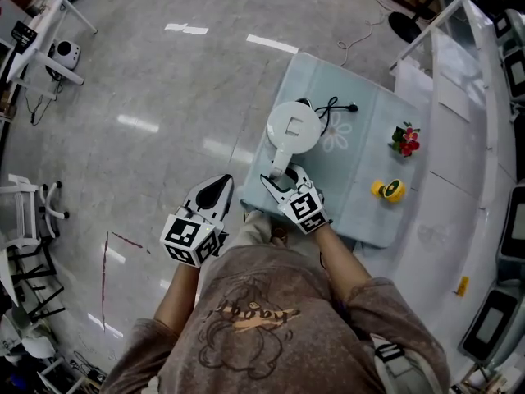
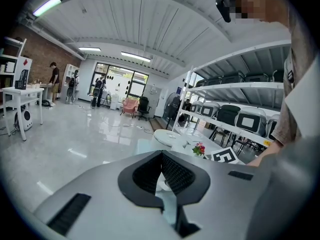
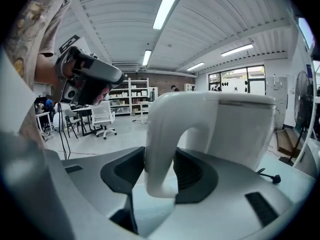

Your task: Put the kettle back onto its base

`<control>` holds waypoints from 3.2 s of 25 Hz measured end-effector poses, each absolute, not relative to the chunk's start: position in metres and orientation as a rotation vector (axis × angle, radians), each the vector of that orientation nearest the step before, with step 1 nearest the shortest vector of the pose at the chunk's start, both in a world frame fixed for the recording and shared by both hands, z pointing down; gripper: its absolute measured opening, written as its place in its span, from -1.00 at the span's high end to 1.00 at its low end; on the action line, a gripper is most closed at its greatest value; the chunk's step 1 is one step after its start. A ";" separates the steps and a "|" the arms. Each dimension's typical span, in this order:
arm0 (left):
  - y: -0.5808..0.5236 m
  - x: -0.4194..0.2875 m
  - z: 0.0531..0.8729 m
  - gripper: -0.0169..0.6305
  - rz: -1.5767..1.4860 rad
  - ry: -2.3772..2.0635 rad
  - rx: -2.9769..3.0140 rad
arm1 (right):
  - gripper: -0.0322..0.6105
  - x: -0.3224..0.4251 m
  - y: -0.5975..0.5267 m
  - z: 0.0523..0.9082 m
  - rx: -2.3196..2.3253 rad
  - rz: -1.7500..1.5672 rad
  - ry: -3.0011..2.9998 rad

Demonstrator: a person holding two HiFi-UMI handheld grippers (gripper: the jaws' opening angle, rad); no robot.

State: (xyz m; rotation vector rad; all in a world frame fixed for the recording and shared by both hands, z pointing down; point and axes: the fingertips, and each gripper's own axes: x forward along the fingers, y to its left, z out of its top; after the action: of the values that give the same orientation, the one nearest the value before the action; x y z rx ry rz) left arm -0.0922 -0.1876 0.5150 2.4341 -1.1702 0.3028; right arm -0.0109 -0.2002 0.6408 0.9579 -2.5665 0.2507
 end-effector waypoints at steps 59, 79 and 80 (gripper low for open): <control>-0.259 -0.024 0.474 0.88 0.145 -1.129 2.622 | 0.90 0.206 -0.178 0.503 1.954 0.361 -2.288; -0.250 -0.033 0.476 0.88 0.157 -1.189 2.585 | 0.94 0.221 -0.170 0.500 1.994 0.359 -2.281; -0.249 -0.034 0.475 0.88 0.157 -1.193 2.584 | 0.94 0.222 -0.169 0.500 1.995 0.361 -2.281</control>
State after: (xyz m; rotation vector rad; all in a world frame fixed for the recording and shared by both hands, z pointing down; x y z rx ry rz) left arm -0.0339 -0.2490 0.4754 2.5843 -1.1927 0.1567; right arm 0.2217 -0.1691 0.4999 1.9946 -2.2805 0.3608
